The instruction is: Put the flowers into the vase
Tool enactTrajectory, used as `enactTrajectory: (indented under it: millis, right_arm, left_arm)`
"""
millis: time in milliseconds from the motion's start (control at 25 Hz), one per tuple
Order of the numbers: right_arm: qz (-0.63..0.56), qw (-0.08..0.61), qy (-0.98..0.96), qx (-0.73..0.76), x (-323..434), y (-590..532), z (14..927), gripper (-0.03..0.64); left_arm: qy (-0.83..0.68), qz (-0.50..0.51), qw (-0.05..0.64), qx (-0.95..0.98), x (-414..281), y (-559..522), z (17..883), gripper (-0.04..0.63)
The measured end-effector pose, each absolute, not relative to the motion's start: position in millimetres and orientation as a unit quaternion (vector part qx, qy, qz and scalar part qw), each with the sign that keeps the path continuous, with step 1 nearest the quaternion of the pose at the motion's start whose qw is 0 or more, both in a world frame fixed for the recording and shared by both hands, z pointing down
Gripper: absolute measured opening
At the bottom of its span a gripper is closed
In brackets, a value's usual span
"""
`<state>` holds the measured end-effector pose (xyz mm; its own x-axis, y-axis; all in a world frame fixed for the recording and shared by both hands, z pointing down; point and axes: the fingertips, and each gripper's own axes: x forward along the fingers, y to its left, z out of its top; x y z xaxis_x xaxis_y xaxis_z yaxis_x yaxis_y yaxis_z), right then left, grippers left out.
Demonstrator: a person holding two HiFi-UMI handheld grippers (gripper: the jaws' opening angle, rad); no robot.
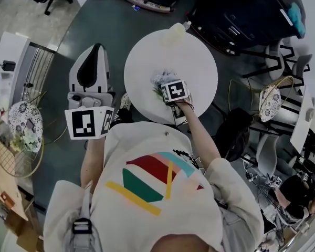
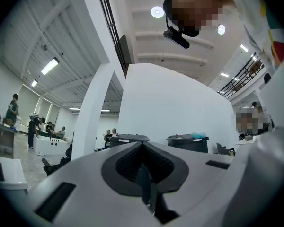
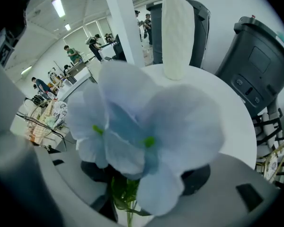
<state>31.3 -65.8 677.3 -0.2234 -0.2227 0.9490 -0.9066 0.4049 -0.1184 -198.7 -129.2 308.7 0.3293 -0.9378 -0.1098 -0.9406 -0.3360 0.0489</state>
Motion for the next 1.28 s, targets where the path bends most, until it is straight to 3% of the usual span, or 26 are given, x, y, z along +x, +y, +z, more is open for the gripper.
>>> enactTrajectory:
  millis: [240, 760, 1120, 1280]
  right_arm:
    - [0.329, 0.395, -0.742, 0.429, 31.0, -84.9, 630.0, 0.301]
    - [0.219, 0.139, -0.828, 0.497, 41.0, -145.7, 438.0, 0.296]
    - [0.135, -0.096, -0.849, 0.502, 51.3, -136.8, 292.4, 0.296]
    - [0.096, -0.136, -0.846, 0.507, 63.3, -126.4, 256.4, 0.296]
  left_arm:
    - [0.579, 0.060, 0.021, -0.813, -198.9, -134.0, 304.8, 0.006]
    - [0.565, 0.067, 0.035, -0.821, -181.0, -147.1, 292.4, 0.006]
    - [0.554, 0.074, 0.038, -0.829, -167.4, -154.4, 285.1, 0.006]
    - [0.546, 0.073, 0.034, -0.834, -160.0, -154.7, 286.3, 0.006]
